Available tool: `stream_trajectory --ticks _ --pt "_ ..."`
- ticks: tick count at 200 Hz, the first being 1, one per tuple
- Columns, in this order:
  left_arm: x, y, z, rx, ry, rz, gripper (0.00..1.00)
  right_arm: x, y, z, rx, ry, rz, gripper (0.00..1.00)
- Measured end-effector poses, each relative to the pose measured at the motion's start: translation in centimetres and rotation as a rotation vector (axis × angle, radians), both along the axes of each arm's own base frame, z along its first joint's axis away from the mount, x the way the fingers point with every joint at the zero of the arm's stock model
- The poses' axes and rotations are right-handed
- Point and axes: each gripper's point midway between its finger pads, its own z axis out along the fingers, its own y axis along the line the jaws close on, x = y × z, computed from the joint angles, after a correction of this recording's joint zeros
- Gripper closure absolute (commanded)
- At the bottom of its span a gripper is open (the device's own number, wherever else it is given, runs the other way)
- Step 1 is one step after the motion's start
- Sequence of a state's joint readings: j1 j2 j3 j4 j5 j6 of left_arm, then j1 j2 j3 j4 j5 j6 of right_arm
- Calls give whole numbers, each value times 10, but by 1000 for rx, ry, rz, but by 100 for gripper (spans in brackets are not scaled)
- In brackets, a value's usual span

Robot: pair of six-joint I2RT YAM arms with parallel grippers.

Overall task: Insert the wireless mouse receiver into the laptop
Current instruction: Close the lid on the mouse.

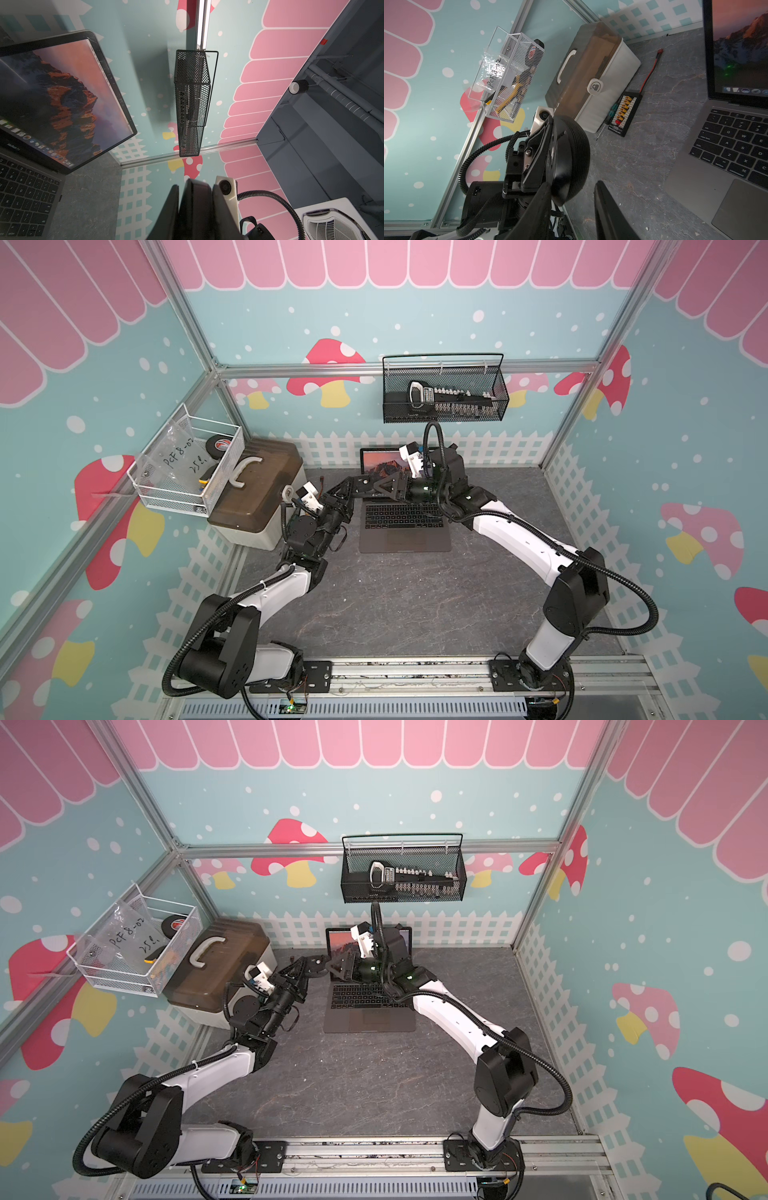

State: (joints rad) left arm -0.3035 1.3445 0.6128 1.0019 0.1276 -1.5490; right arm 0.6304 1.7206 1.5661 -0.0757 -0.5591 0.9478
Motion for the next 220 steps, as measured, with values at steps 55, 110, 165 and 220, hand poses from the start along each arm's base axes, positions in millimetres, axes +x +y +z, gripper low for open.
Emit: stream_trajectory --ticks 55,110,165,220 --pt "-1 -4 -3 15 8 -21 100 -4 -3 1 -56 -45 25 32" --pt "-1 -8 -10 34 28 -43 100 -7 -9 -8 -148 -73 38 30" --pt "-4 -13 -11 43 30 -75 100 -12 -22 -10 -240 -118 34 37" --pt "-3 -12 -12 46 35 -78 100 -15 -23 -1 -219 -153 41 57"
